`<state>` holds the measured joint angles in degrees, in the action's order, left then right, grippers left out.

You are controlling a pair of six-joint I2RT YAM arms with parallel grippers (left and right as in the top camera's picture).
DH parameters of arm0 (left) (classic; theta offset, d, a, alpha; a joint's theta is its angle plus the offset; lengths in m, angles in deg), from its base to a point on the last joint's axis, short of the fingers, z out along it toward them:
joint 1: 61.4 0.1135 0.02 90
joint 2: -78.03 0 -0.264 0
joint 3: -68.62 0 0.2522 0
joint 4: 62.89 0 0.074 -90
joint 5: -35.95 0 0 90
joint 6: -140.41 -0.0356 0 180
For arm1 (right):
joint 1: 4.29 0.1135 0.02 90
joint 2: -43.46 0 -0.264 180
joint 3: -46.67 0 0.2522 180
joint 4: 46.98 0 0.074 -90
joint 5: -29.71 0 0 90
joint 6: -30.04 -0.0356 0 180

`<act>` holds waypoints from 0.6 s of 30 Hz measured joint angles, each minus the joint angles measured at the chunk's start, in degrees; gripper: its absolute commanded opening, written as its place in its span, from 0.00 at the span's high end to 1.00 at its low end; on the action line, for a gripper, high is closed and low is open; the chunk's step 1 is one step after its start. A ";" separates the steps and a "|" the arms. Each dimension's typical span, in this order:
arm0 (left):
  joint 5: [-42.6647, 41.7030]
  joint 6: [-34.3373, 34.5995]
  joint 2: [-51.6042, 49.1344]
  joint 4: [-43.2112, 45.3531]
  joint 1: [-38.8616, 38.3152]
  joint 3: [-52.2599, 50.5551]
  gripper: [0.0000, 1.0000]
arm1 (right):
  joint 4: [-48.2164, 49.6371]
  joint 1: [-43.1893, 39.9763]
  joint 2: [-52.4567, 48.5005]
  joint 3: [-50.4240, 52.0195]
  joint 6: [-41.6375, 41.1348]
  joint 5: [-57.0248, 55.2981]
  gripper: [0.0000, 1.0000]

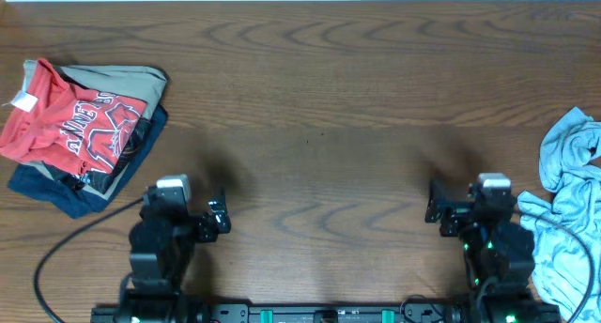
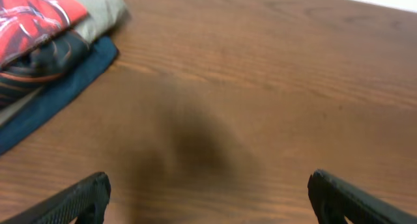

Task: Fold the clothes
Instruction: 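Move the right gripper toward the crumpled light-blue T-shirt at right, then grasp the light-blue T-shirt with the right gripper and lift it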

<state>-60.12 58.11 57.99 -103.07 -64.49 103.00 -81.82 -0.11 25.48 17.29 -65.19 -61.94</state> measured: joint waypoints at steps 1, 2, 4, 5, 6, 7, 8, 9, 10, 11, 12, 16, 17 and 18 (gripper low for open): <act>-0.02 0.02 -2.36 -1.77 0.00 2.69 0.02 | -1.51 0.00 -2.54 -2.16 -0.13 -0.31 0.01; 0.00 0.00 -4.22 -3.78 0.00 4.72 0.02 | -3.34 0.00 -5.14 -4.26 -0.22 -0.59 0.01; -0.02 0.02 -8.55 -7.87 0.00 9.22 0.02 | -7.02 -0.02 -10.60 -8.17 -0.31 -1.16 0.01; -0.02 0.02 -10.73 -10.10 0.00 11.45 0.02 | -9.51 -0.17 -14.34 -10.62 -0.39 -1.36 0.01; -0.02 0.02 -12.76 -12.22 0.00 13.35 0.02 | -12.17 -0.20 -18.32 -13.22 -0.44 -1.66 0.01; -0.02 0.02 -14.23 -13.53 0.00 14.71 0.02 | -14.23 -0.24 -21.29 -15.10 -0.44 -1.86 0.01; -0.02 0.02 -15.76 -15.10 0.00 16.11 0.02 | -16.68 -0.68 -25.07 -17.49 -0.44 -1.79 0.01; -0.04 0.02 -17.05 -16.31 0.00 17.18 0.02 | -18.60 -1.46 -29.14 -20.04 -0.46 -1.79 0.01; -0.04 0.02 -18.32 -17.18 0.00 18.12 0.02 | -19.43 -2.14 -32.22 -21.86 -0.46 -1.92 0.01; -0.02 0.00 -19.37 -17.59 0.00 18.64 0.02 | -19.91 -2.82 -36.15 -24.24 -0.46 -2.08 0.01; -0.02 0.02 -20.13 -17.97 0.00 18.86 0.02 | -20.13 -3.15 -38.62 -25.79 -0.46 -2.05 0.01; -0.04 0.02 -22.32 -18.88 0.00 18.95 0.02 | -20.57 -3.80 -46.27 -29.66 -2.19 -4.63 0.01; -0.04 0.02 -22.64 -18.99 0.00 18.95 0.02 | -21.16 -4.39 -47.47 -29.79 -3.63 -6.36 0.01; -0.04 0.02 -22.84 -19.15 0.00 18.95 0.02 | -22.47 -5.53 -49.05 -29.81 -6.16 -8.90 0.01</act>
<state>-60.16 58.13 35.15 -122.21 -64.49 121.95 -104.29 -5.64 -23.57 -12.52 -71.36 -70.83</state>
